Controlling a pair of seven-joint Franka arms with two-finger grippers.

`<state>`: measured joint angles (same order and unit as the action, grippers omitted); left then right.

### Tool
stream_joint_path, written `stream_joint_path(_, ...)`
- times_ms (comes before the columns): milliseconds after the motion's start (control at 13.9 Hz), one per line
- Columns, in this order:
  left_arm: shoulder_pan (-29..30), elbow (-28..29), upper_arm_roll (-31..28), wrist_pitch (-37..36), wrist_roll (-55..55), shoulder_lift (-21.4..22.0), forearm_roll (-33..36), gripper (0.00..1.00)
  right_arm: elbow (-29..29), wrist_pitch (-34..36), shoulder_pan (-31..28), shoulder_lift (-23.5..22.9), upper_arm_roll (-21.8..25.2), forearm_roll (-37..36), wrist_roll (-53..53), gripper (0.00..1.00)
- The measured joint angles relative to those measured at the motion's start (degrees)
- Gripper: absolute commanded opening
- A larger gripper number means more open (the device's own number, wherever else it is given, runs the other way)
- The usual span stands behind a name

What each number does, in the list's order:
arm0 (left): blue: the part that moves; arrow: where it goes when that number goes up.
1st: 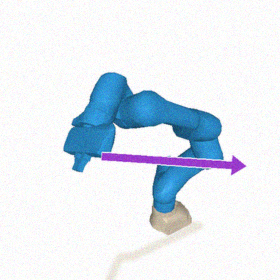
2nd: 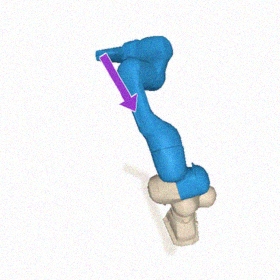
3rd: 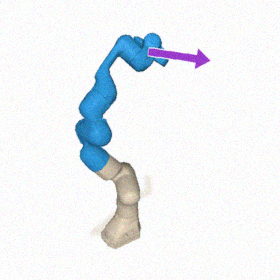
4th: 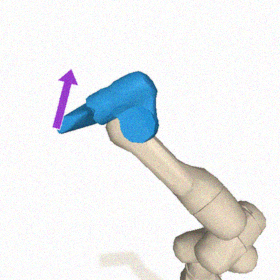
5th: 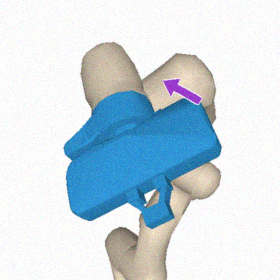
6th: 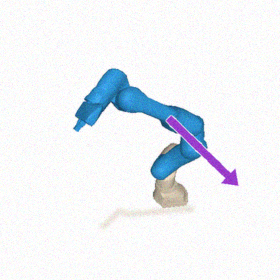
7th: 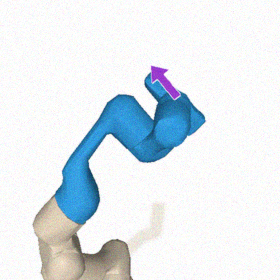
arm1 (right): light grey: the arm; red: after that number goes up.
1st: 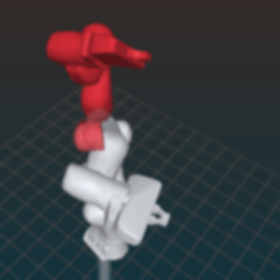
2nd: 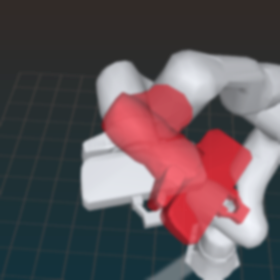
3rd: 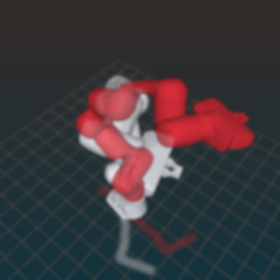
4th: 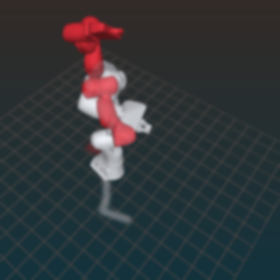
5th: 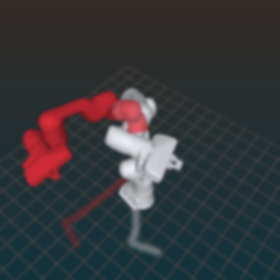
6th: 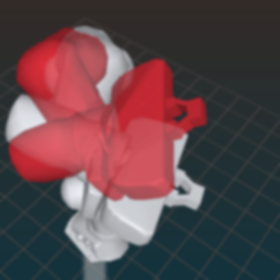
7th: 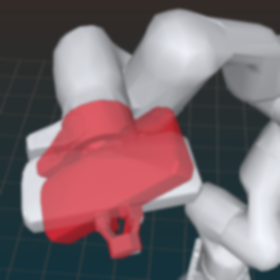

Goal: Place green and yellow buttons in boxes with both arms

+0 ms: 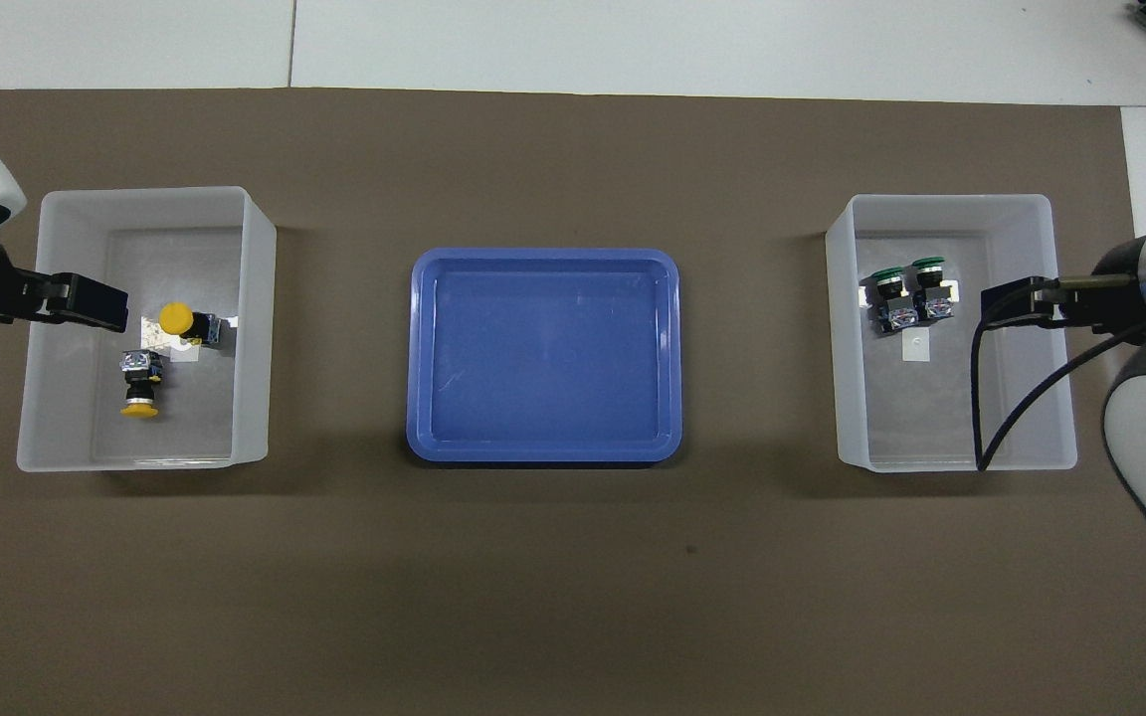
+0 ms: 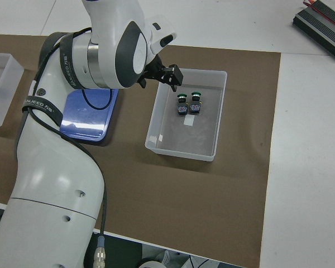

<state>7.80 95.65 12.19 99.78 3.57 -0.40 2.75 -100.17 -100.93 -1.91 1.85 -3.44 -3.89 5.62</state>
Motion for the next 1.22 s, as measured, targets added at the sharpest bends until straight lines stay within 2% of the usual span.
stream_joint_path(576, -0.66, 0.6, -0.1, 1.65, -0.17, 0.01, -0.62, 1.0, -0.03, 1.85, -0.07, 0.0, 0.11, 0.0, 0.0, 1.0)
stream_joint_path(935, -0.58, -7.07, -0.8, -8.71, -0.18, -0.84, -0.77, 1.0, -0.03, 2.0, -0.08, 0.0, 0.12, 0.0, 0.0, 1.0)
stream_joint_path(1223, -0.69, -7.68, -0.62, -9.44, -0.18, -1.42, -0.77, 1.0, -0.03, 2.01, -0.08, 0.0, 0.14, 0.02, 0.0, 1.0)
